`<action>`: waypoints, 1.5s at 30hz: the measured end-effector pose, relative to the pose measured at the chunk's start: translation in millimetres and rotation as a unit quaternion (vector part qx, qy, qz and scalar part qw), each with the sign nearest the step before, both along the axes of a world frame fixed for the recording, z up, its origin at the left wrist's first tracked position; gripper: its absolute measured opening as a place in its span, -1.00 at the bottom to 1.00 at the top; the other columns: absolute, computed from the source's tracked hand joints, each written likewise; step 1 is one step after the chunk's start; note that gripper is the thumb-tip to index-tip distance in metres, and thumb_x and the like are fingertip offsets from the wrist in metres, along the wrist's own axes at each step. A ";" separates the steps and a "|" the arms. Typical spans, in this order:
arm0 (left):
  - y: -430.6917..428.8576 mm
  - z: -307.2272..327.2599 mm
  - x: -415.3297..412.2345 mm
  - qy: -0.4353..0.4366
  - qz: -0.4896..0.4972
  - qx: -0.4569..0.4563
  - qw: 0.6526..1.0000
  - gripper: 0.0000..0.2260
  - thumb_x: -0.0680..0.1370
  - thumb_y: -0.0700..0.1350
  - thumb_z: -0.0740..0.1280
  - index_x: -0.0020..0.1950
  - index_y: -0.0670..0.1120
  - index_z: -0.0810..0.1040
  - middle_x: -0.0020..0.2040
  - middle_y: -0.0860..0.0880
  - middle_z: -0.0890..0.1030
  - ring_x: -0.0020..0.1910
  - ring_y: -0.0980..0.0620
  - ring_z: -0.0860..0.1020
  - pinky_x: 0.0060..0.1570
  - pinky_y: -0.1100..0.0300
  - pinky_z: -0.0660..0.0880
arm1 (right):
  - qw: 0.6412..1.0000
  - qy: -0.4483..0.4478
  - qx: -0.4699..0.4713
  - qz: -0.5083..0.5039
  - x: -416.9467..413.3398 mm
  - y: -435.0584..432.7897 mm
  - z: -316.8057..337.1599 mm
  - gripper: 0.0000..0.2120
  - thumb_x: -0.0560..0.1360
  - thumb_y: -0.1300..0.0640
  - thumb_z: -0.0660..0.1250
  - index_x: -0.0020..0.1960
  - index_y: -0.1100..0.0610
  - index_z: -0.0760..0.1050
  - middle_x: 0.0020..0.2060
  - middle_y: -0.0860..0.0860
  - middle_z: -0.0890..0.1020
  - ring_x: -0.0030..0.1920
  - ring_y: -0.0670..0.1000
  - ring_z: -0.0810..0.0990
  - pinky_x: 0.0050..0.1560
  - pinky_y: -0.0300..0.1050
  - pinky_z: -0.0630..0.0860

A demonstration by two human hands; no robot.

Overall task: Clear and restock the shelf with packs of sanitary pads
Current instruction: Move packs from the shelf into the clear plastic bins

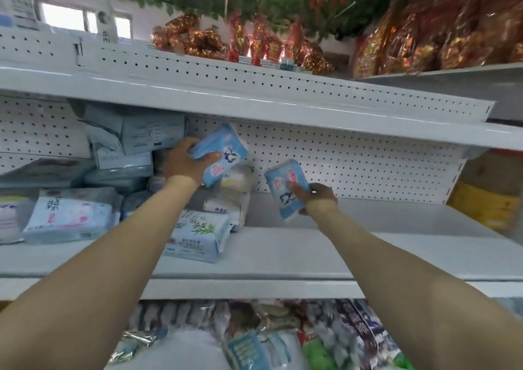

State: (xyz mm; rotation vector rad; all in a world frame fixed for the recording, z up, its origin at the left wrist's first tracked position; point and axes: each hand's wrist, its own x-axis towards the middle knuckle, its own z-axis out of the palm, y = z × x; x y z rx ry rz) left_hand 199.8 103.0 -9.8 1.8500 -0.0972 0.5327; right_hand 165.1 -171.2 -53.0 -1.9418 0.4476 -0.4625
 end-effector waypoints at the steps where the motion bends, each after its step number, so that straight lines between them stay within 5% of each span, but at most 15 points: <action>1: -4.3 3.1 -8.6 -0.001 -0.010 -0.036 0.999 -0.63 0.43 -0.04 0.56 0.15 -0.10 0.55 0.16 -0.15 0.64 0.04 -0.10 0.60 0.10 -0.02 0.56 | 0.999 -0.018 0.044 0.003 -9.2 -0.7 -0.7 -0.63 0.39 -0.19 0.55 -0.11 0.09 0.57 -0.12 0.11 0.71 -0.16 0.11 0.72 -0.07 0.01 0.69; 6: -33.8 -1.8 -68.1 0.052 -0.029 -0.182 0.981 -0.64 0.46 -0.03 0.54 0.09 -0.14 0.47 -0.05 -0.04 0.56 -0.15 0.00 0.53 -0.11 0.17 0.43 | 0.984 -0.052 0.169 0.025 -57.9 -11.0 -3.7 -0.44 0.38 -0.10 0.58 0.19 0.24 0.54 0.02 0.18 0.69 -0.10 0.10 0.72 -0.18 -0.05 0.69; 10: -67.4 -24.7 -126.5 0.105 -0.081 -0.208 0.969 -0.63 0.36 0.14 0.58 -0.13 -0.10 0.56 -0.05 -0.13 0.69 -0.13 -0.10 0.65 -0.09 -0.01 0.60 | 0.968 -0.080 0.232 0.058 -107.5 -27.0 -7.8 -0.49 0.45 -0.01 0.54 0.22 0.31 0.54 0.05 0.22 0.68 -0.03 0.14 0.71 -0.10 -0.03 0.67; 15: -122.2 -69.2 -191.7 0.166 -0.115 -0.225 0.953 -0.45 0.23 0.28 0.58 -0.02 -0.10 0.60 0.02 -0.11 0.70 -0.05 -0.08 0.68 0.04 -0.07 0.63 | 0.960 -0.089 0.253 0.080 -186.0 -64.8 -25.4 -0.52 0.48 0.06 0.52 0.24 0.35 0.52 0.08 0.24 0.67 -0.04 0.14 0.69 -0.04 -0.02 0.67; 20: -178.1 -119.2 -247.9 0.197 -0.123 -0.201 0.952 -0.49 0.25 0.31 0.55 -0.10 -0.08 0.63 -0.06 -0.14 0.71 -0.06 -0.18 0.69 0.04 -0.21 0.62 | 0.972 -0.034 0.219 0.073 -256.6 -125.3 -64.0 -0.61 0.46 -0.02 0.53 0.14 0.22 0.59 -0.04 0.13 0.72 -0.06 0.11 0.72 0.08 0.08 0.66; 25: -223.9 -163.2 -311.6 0.224 -0.129 -0.225 0.939 -0.50 0.38 0.14 0.57 0.09 -0.21 0.60 0.02 -0.13 0.70 -0.10 -0.04 0.67 -0.09 0.07 0.58 | 0.943 0.012 0.317 0.100 -322.4 -179.0 -110.4 -0.75 0.50 0.15 0.49 0.08 0.27 0.57 -0.01 0.15 0.71 -0.04 0.08 0.71 -0.12 -0.12 0.63; 28: -245.6 -198.7 -340.8 0.262 -0.126 -0.243 0.925 -0.74 0.52 -0.01 0.48 0.00 -0.17 0.55 -0.10 -0.06 0.66 -0.22 0.05 0.62 -0.35 0.24 0.54 | 0.936 0.039 0.333 0.108 -350.1 -202.7 -145.7 -0.71 0.50 0.18 0.47 0.16 0.30 0.56 -0.01 0.14 0.71 0.00 0.09 0.69 -0.17 -0.15 0.63; 30: -254.8 -226.8 -357.5 0.287 -0.116 -0.252 0.917 -0.79 0.54 -0.05 0.46 -0.06 -0.14 0.50 -0.15 -0.04 0.62 -0.25 0.07 0.58 -0.34 0.23 0.53 | 0.932 0.062 0.343 0.102 -366.6 -213.0 -172.4 -0.67 0.51 0.21 0.46 0.22 0.31 0.54 -0.02 0.12 0.70 -0.03 0.07 0.69 -0.21 -0.18 0.64; 33: -258.8 -278.0 -371.9 0.333 -0.112 -0.258 0.900 -0.69 0.50 -0.03 0.50 0.03 -0.24 0.58 -0.04 -0.15 0.67 -0.19 -0.04 0.63 -0.11 0.08 0.58 | 0.922 0.117 0.361 0.074 -386.8 -225.2 -214.7 -0.76 0.50 0.23 0.47 0.11 0.30 0.55 0.00 0.14 0.69 -0.04 0.05 0.67 -0.26 -0.23 0.64; 37: -249.6 -339.7 -385.0 0.425 -0.112 -0.286 0.851 -0.64 0.46 -0.08 0.54 0.16 -0.23 0.59 0.07 -0.16 0.69 -0.02 -0.12 0.66 0.16 -0.08 0.58 | 0.910 0.195 0.363 0.048 -402.0 -235.1 -273.5 -0.61 0.50 0.23 0.48 0.27 0.35 0.52 0.17 0.18 0.65 0.04 0.04 0.66 -0.23 -0.23 0.65; 40: -237.3 -384.2 -394.3 0.463 -0.099 -0.306 0.826 -0.66 0.50 -0.19 0.49 0.23 -0.25 0.56 0.10 -0.20 0.66 -0.04 -0.12 0.65 0.05 -0.04 0.61 | 0.900 0.248 0.355 0.043 -414.5 -231.2 -318.8 -0.64 0.54 0.26 0.43 0.29 0.34 0.50 0.19 0.18 0.64 0.06 0.04 0.64 -0.17 -0.24 0.66; 45: -199.8 -446.8 -415.5 0.510 -0.064 -0.316 0.797 -0.86 0.53 -0.25 0.44 0.05 -0.25 0.59 -0.06 -0.17 0.69 -0.24 -0.06 0.69 -0.28 0.09 0.64 | 0.882 0.335 0.330 0.038 -425.7 -203.4 -381.8 -0.58 0.47 0.15 0.53 0.26 0.28 0.55 0.11 0.15 0.69 0.04 0.05 0.69 -0.17 -0.17 0.63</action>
